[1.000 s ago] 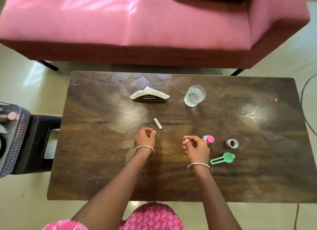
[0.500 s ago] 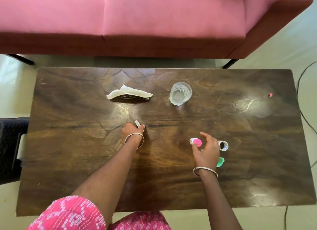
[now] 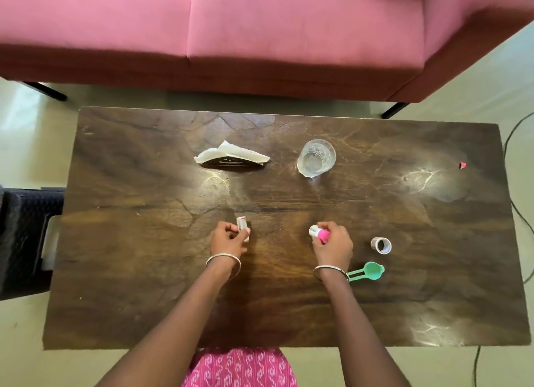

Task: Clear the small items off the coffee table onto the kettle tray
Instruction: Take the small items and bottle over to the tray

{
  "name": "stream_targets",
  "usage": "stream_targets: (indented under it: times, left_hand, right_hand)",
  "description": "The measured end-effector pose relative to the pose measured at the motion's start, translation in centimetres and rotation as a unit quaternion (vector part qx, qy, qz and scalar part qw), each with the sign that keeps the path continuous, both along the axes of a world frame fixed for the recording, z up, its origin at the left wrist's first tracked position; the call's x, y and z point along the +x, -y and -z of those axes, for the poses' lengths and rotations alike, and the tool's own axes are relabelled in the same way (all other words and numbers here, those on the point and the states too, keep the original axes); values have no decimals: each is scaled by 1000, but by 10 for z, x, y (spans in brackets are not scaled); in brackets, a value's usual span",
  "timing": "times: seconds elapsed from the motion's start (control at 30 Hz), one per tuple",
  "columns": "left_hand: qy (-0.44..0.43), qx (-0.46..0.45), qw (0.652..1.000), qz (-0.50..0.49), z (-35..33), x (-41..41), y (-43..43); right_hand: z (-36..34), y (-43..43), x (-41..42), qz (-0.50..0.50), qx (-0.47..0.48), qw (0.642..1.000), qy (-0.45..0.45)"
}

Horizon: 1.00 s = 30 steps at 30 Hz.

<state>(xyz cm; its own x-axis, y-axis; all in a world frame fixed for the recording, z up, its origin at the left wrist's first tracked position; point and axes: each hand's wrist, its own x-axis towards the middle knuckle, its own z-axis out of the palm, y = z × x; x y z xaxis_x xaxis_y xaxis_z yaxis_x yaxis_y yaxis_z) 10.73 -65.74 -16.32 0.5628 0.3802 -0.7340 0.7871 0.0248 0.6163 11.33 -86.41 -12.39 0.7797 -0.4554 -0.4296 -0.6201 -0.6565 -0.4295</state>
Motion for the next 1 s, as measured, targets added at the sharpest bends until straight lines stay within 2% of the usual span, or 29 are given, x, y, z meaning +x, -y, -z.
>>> stream_targets:
  times: [0.27,0.4,0.53,0.8,0.9,1.0]
  left_hand:
    - [82,-97,989,-78,-34,-28,-66]
    - [112,-141,978,-106,-52,-43,-118]
    - [110,-141,979,-93,-75,-64,-186]
    - [116,-187,964,-149,-111,-98,-336]
    - [115,-166,970,-132,-119,-104,-387]
    - [116,-105,983,-98,-120,-106,-438]
  right_hand:
    - [-41,-107,-15,-14,156,984,84]
    - [-52,-169,-28,-31,195,974,107]
    - [-64,-233,-42,-51,209,971,101]
    - [-89,-382,-57,-61,273,957,79]
    - [-97,-436,-58,-80,287,953,59]
    - [-102,-487,-55,-104,291,950,55]
